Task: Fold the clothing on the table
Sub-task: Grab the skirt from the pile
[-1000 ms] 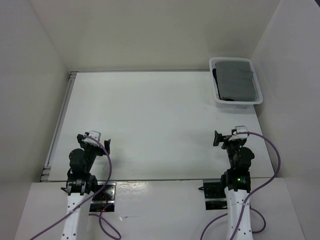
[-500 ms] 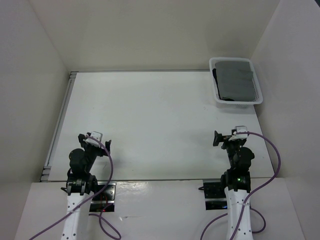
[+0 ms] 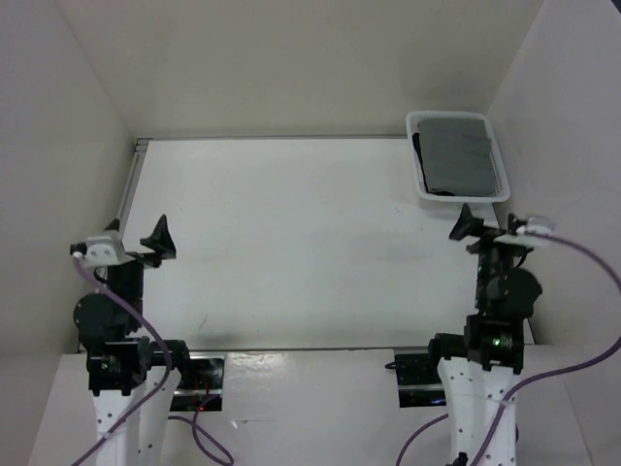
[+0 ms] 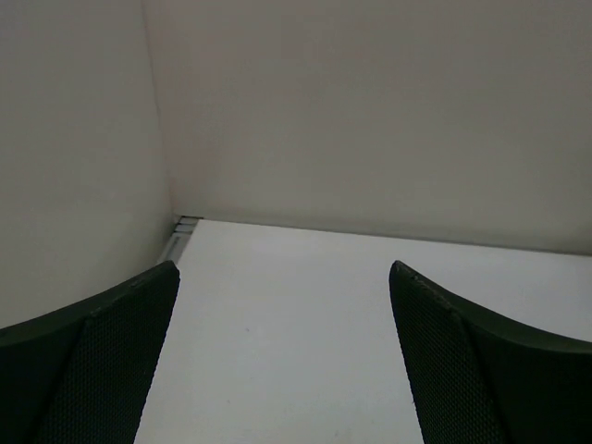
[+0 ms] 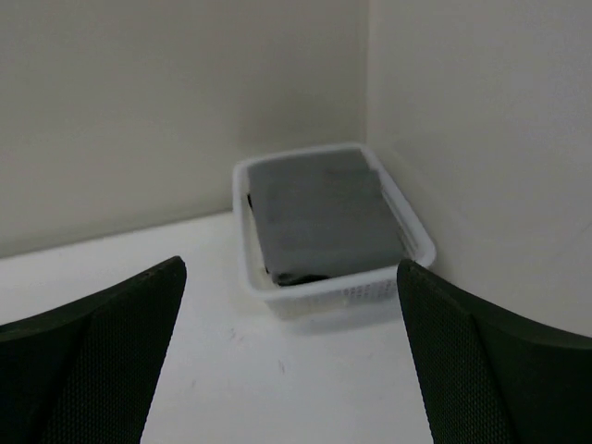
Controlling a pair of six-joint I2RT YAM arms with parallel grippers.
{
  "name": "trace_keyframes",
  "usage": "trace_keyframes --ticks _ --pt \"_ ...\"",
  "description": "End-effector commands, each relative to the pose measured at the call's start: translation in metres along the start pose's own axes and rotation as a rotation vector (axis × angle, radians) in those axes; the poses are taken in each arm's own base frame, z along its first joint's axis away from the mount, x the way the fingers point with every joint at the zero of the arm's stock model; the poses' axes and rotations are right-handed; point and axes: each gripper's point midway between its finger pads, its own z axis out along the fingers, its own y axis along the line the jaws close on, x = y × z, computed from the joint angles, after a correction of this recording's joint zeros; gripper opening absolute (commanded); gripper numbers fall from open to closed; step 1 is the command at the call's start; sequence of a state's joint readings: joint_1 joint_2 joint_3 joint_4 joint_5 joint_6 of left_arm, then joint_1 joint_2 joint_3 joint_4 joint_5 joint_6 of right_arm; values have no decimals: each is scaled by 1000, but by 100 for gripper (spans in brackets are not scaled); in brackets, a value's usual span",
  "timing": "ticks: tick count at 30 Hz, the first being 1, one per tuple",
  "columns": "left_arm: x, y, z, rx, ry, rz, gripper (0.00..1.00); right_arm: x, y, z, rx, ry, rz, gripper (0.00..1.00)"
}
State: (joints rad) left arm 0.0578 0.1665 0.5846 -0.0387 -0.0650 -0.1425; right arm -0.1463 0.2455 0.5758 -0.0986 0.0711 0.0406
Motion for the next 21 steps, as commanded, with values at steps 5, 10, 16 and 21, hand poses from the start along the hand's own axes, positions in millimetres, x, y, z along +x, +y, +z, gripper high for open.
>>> trace_keyframes --ticks 5,10,16,21 --pt "-68 44 93 -271 230 165 100 6 -14 89 83 502 -169 99" --pt "-27 42 127 -164 580 358 100 39 6 103 -26 716 -243 99" --pt "59 59 139 -218 946 333 100 97 18 123 -95 935 -286 99" --pt "113 49 141 -124 1067 227 100 105 20 157 -63 925 -274 99"
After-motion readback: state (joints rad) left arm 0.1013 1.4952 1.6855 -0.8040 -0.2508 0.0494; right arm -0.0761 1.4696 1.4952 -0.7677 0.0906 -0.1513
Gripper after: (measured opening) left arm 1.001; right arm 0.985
